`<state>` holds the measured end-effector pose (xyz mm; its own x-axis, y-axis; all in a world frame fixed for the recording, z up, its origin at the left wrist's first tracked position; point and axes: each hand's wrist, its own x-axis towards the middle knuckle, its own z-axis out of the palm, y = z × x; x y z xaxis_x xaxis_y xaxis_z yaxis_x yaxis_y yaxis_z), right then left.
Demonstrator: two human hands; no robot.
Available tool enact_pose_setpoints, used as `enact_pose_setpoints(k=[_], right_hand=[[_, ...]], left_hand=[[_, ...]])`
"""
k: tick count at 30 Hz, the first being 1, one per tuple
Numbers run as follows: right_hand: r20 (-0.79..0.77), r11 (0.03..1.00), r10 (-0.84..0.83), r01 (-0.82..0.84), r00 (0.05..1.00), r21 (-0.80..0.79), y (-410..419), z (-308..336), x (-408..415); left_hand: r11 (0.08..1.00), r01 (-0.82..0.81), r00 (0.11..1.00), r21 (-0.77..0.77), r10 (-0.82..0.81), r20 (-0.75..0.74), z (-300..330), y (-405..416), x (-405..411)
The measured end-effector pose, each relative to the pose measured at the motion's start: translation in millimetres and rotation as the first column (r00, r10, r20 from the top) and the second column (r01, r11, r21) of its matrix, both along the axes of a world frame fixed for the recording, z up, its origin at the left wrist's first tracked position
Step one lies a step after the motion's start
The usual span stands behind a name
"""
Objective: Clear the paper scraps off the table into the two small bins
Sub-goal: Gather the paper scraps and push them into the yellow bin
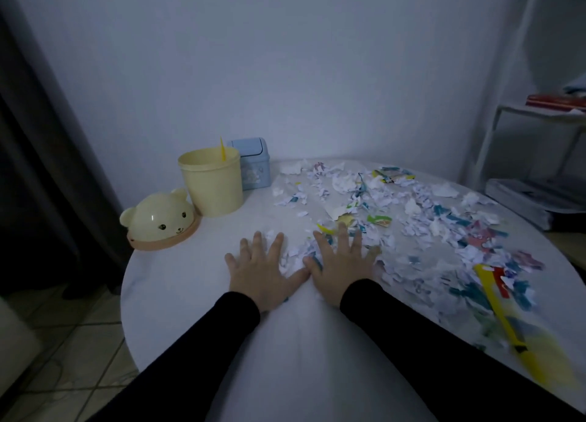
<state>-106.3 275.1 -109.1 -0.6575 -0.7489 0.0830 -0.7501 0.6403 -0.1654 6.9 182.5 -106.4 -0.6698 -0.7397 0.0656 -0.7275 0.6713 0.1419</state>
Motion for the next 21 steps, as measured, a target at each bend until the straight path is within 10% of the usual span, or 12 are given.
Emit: enact_pose_setpoints(k=[8, 13, 21], right_hand=[[0.019, 0.99, 0.043, -0.045, 0.999, 0.136, -27.6, 5.5, -49.3], [-0.153, 0.991, 0.091, -0.104, 0.984, -0.081, -33.4, 3.8, -47.0], [-0.021, 0.966, 0.134, -0.136, 0.991, -0.219, -31.9, 14.9, -46.2]], left_hand=[[0.977, 0.211, 0.976, 0.013, -0.21, -0.066, 1.1, -41.6, -32.9], [0.952, 0.306, 0.932, -0.003, -0.301, -0.203, -1.7, -39.4, -36.0], [0.961, 0.276, 0.902, 0.004, -0.257, -0.348, -2.7, -35.6, -38.1]])
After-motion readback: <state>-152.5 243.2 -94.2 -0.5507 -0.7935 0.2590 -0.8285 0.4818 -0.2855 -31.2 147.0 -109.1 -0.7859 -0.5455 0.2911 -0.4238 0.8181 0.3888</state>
